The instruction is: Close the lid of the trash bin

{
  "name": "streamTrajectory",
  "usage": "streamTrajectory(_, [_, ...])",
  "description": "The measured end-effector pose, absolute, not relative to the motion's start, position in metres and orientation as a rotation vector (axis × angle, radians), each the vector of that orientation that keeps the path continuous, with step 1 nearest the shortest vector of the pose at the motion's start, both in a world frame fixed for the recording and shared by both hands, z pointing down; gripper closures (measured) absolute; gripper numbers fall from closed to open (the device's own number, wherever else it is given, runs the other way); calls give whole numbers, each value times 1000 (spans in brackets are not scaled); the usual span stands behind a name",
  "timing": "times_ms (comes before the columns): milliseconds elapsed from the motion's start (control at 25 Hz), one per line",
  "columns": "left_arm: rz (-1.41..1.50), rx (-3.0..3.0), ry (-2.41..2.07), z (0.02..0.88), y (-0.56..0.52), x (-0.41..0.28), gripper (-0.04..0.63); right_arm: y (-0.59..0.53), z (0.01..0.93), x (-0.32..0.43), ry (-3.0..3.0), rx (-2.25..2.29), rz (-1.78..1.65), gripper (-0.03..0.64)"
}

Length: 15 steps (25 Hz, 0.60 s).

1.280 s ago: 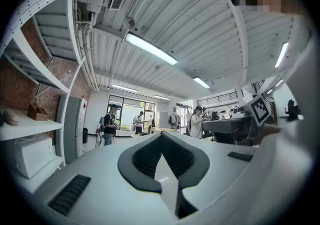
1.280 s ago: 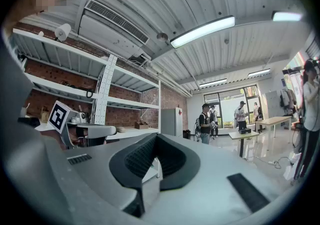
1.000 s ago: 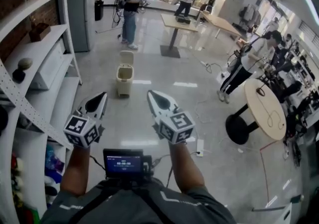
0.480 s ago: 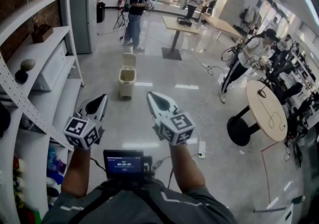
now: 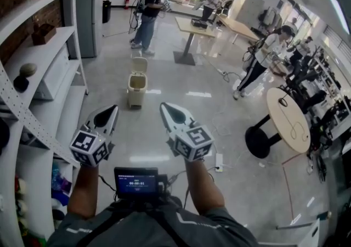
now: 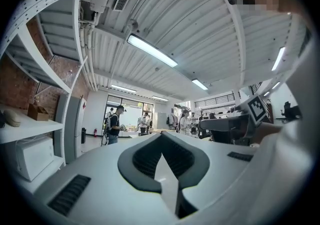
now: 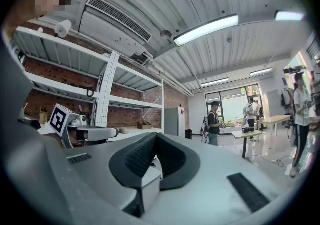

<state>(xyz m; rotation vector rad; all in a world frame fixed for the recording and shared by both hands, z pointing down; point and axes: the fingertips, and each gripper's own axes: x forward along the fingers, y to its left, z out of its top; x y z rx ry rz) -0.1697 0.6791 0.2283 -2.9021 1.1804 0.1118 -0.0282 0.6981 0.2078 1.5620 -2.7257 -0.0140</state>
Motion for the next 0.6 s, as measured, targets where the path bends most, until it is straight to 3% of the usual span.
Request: streamTrajectory(600, [127, -2934, 1160, 242, 651, -190, 600, 671, 220, -47, -2706, 1625, 60, 606])
